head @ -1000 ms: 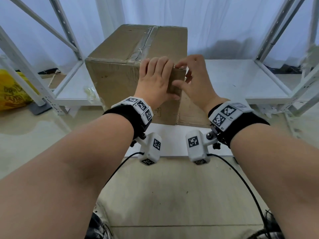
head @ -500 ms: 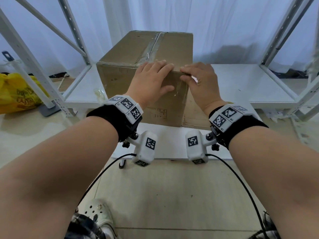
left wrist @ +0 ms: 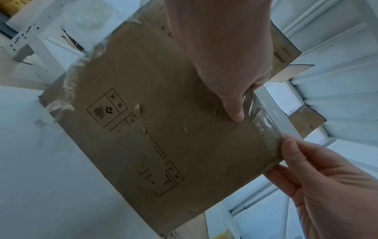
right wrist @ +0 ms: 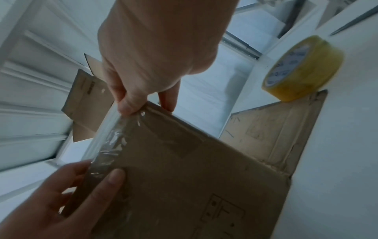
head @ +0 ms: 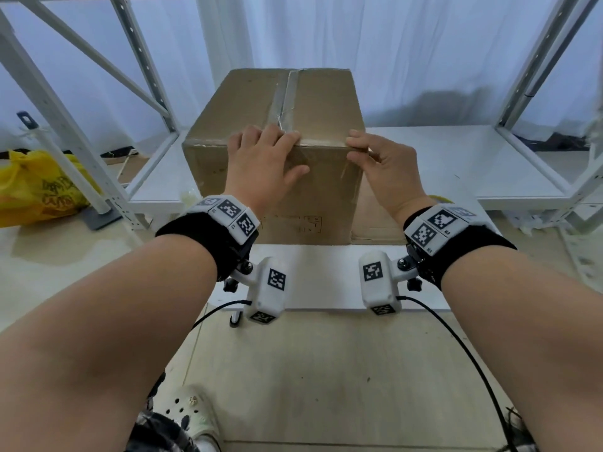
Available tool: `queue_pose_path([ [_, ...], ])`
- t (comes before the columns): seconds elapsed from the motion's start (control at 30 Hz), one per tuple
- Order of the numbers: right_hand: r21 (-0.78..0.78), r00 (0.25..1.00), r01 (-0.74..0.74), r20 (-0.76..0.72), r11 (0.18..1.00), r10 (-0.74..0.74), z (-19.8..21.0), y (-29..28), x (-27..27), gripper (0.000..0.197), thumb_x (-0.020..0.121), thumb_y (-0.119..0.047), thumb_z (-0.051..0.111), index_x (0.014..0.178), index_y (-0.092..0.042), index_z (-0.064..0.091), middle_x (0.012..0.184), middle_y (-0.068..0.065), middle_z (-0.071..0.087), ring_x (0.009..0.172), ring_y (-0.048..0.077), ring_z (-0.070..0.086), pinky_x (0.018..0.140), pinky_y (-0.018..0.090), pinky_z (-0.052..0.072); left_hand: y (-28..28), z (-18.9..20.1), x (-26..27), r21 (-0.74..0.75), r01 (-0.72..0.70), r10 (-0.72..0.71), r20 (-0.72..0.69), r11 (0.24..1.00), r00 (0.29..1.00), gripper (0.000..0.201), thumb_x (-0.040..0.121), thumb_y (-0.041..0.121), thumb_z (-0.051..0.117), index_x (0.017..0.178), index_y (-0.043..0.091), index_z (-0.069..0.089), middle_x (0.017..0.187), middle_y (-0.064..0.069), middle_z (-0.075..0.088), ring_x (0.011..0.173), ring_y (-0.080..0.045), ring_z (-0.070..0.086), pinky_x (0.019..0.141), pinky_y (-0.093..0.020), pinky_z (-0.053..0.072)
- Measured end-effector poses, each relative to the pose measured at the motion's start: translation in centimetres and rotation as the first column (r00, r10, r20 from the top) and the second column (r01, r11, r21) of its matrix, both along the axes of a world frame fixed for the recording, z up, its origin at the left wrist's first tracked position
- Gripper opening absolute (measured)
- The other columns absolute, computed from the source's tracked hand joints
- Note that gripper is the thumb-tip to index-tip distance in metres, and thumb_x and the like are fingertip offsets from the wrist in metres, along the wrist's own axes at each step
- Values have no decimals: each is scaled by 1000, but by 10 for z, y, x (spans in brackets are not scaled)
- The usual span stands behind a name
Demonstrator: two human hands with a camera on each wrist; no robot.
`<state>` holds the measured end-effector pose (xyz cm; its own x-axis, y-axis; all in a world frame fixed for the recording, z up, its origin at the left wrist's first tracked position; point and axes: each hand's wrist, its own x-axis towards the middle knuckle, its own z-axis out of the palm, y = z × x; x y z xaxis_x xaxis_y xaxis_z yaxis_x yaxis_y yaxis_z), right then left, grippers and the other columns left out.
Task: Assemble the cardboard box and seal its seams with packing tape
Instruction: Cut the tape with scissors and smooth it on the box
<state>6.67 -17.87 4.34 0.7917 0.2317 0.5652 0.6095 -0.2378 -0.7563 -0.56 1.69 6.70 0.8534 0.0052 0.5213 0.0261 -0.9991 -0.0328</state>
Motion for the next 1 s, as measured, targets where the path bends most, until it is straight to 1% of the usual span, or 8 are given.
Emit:
queue_pose_path([
  [0.13,-2,998,4,-65,1000,-5,10,-18,-7,29,94,-13,58,122,-15,64,117,2,66,107,16,63,98,38,50,-20,2,-8,0,-32,32,-7,999,999,49,90,53,50,127,21,48,124,-7,46,116,-30,39,103,-44,22],
  [0.23,-199,951,183,-213,963,-225,5,-52,-12,40,100,-25,46,139,-17,47,132,6,56,119,22,54,104,35,41,-45,3,-10,-45,-51,51,-6,998,999,52,91,48,50,128,13,44,136,-11,38,128,-31,32,110,-45,13],
  [0.4,-857,722,198,-200,476,-662,-34,-147,-32,29,94,-11,44,114,5,57,122,25,58,114,37,55,87,35,44,-114,2,-10,-62,153,-155,-30,986,987,52,91,42,52,134,14,43,145,-10,33,136,-30,25,113,-43,8],
  [0.53,-974,736,-43,-182,224,-652,-53,-187,-57,35,97,-12,44,130,0,45,118,20,61,105,32,60,86,36,47,-153,-10,-5,-70,219,-227,-129,973,965,43,91,38,52,130,19,50,143,-5,36,135,-25,26,109,-38,12],
  [0.67,-946,758,-75,-259,314,-598,-71,-189,-57,29,96,-7,41,125,-9,42,73,9,54,67,24,50,66,29,39,-165,-23,-2,-71,203,-213,-185,977,959,36,91,33,50,123,17,55,136,-5,41,128,-26,33,104,-39,20],
  [0.8,-925,696,-61,-308,374,-649,-85,-190,-51,30,98,-8,37,126,2,45,114,20,62,103,33,58,83,35,46,-165,-32,1,-79,190,-202,-210,979,957,35,94,32,46,123,16,56,134,-7,44,127,-28,34,103,-41,24],
  [0.9,-899,640,37,-314,437,-702,-88,-188,-52,31,96,-9,40,126,0,39,121,23,57,111,36,56,97,44,43,-161,-36,2,-86,187,-202,-226,979,953,35,95,33,44,123,16,56,134,-8,44,127,-28,34,104,-42,25],
  [1.0,-864,560,123,-345,488,-753,-87,-185,-51,43,92,-8,52,129,2,31,122,23,56,113,37,55,92,41,44,-157,-36,2,-85,200,-214,-225,976,950,33,95,34,46,121,16,57,133,-7,44,126,-28,35,103,-41,26],
])
